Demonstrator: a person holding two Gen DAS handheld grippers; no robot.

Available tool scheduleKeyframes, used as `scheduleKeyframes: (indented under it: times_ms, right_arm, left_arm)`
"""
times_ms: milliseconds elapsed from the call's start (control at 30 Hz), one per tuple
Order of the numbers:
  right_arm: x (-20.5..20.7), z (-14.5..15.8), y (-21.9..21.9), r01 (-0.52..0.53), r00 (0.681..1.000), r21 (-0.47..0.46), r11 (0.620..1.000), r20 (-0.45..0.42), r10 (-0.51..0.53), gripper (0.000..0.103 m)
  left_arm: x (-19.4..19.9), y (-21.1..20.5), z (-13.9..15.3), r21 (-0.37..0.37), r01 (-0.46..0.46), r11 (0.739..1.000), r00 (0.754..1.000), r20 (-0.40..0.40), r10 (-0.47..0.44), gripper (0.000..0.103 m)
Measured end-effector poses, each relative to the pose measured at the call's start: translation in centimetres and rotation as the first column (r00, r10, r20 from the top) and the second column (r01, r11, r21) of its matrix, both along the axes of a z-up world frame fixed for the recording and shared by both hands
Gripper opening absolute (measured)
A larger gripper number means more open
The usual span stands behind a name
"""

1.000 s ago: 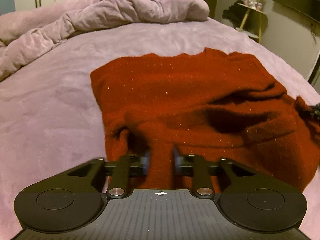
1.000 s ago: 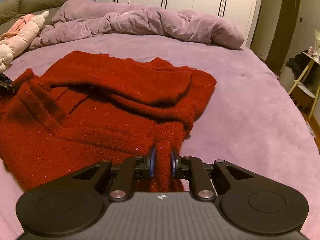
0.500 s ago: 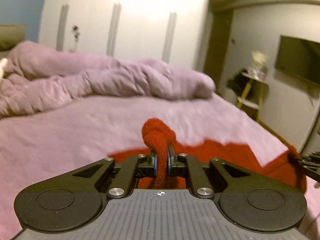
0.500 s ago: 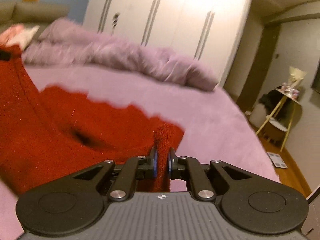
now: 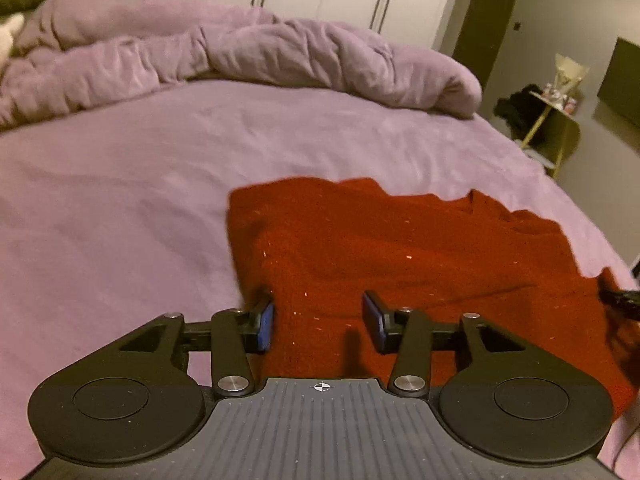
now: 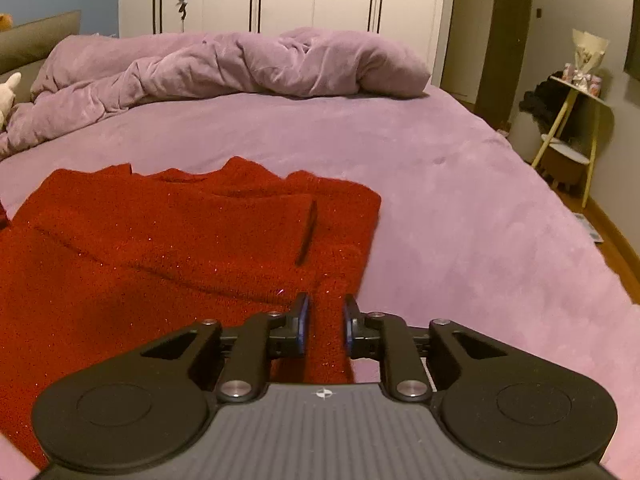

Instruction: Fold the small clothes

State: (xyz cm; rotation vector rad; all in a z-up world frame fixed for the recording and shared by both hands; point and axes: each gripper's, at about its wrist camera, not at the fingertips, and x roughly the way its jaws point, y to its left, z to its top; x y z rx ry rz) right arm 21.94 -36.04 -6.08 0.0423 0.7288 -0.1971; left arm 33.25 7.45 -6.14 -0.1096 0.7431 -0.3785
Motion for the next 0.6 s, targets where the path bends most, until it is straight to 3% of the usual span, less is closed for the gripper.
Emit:
scheduleKeyframes:
  times_ms: [67, 100, 133, 267, 333, 433, 533, 600]
  right_arm:
    - [-0.1, -0.2, -0.2, 0.0, 1.0, 0.04, 0.999, -0.015, 0.001, 0.018]
    - [0.3, -0.2, -0.3, -0.006, 1.0, 0.052, 0.999, -0.027, 0.008, 0.019]
    - [0.7, -0.3, -0.3, -0.013, 0.999, 0.05, 0.999, -0.034, 0.015, 0.019]
    - [0.1, 0.4, 0.7, -0.049, 0.999, -0.019, 0.999, -0.024, 0.048, 0.009]
    - [-0.9, 1.7, 1.6, -0.064, 0.998, -0.07, 0.996, 0.02, 0.065, 0.008]
    - [-3.1, 4.9, 2.6, -0.093, 0.985, -0.118, 0.989, 0.134, 0.108, 0.008]
    - [-4.1, 8.4, 3.1, -0.075, 0.956, -0.16, 0.984, 0.268, 0.116, 0.008]
    - [-2.9, 9.9, 2.7, -0.036, 0.944, -0.139, 0.99, 0.319, 0.079, 0.008]
  left_arm:
    - [0.4, -0.1, -0.3, -0.012, 0.006, 1.0, 1.0, -0.02, -0.007, 0.042]
    - [0.4, -0.2, -0.5, 0.003, 0.012, 1.0, 1.0, -0.018, -0.012, 0.023]
    - [0.5, -0.5, -0.5, 0.041, 0.019, 0.999, 1.0, -0.013, -0.019, 0.012]
    - [-0.5, -0.7, -0.2, 0.079, -0.002, 0.997, 1.0, 0.017, 0.001, 0.011]
    - [-1.2, -0.1, 1.4, 0.033, -0.018, 0.999, 0.999, 0.043, 0.017, 0.01]
    - [-3.5, 1.1, 6.1, -0.06, 0.016, 0.998, 0.99, 0.141, -0.008, 0.01]
    - [-4.5, 2.1, 11.5, -0.136, 0.047, 0.99, 0.965, 0.262, -0.01, 0.011]
    - [-3.6, 1.8, 13.5, -0.128, 0.03, 0.991, 0.946, 0.324, 0.013, 0.011]
